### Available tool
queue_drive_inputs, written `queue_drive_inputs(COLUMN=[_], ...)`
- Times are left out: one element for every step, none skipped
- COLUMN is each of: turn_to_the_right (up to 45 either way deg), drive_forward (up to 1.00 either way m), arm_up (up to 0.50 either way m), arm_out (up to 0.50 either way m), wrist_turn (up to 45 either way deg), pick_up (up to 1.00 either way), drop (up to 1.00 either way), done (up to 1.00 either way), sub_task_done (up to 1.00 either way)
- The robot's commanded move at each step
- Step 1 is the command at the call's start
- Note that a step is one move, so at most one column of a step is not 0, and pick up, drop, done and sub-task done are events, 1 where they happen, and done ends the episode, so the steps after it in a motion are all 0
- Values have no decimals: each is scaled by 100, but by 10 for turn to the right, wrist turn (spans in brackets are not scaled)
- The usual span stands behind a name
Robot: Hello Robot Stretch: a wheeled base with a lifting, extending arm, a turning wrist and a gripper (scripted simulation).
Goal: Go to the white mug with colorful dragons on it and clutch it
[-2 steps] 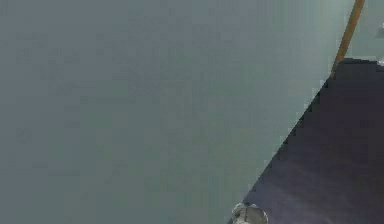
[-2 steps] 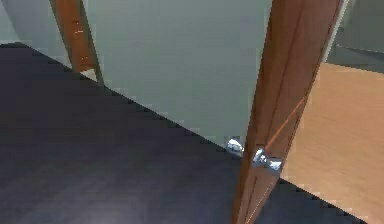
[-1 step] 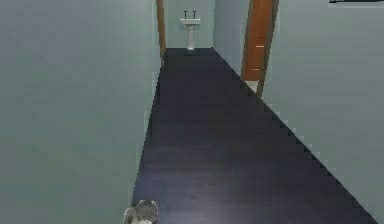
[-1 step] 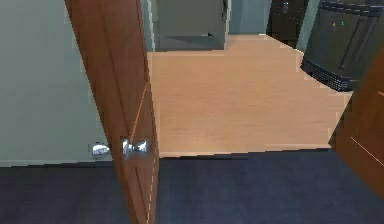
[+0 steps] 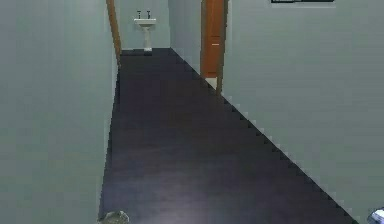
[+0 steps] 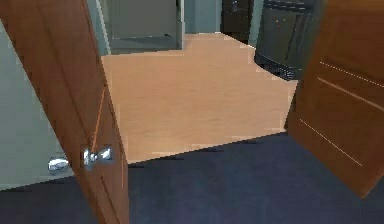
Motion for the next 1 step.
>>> queue_drive_inputs(turn_to_the_right=[0], drive_forward=[50], arm_up=[0], arm_out=[0], wrist_turn=[0], pick_up=[0], drop=[0], done=[0], sub_task_done=[0])
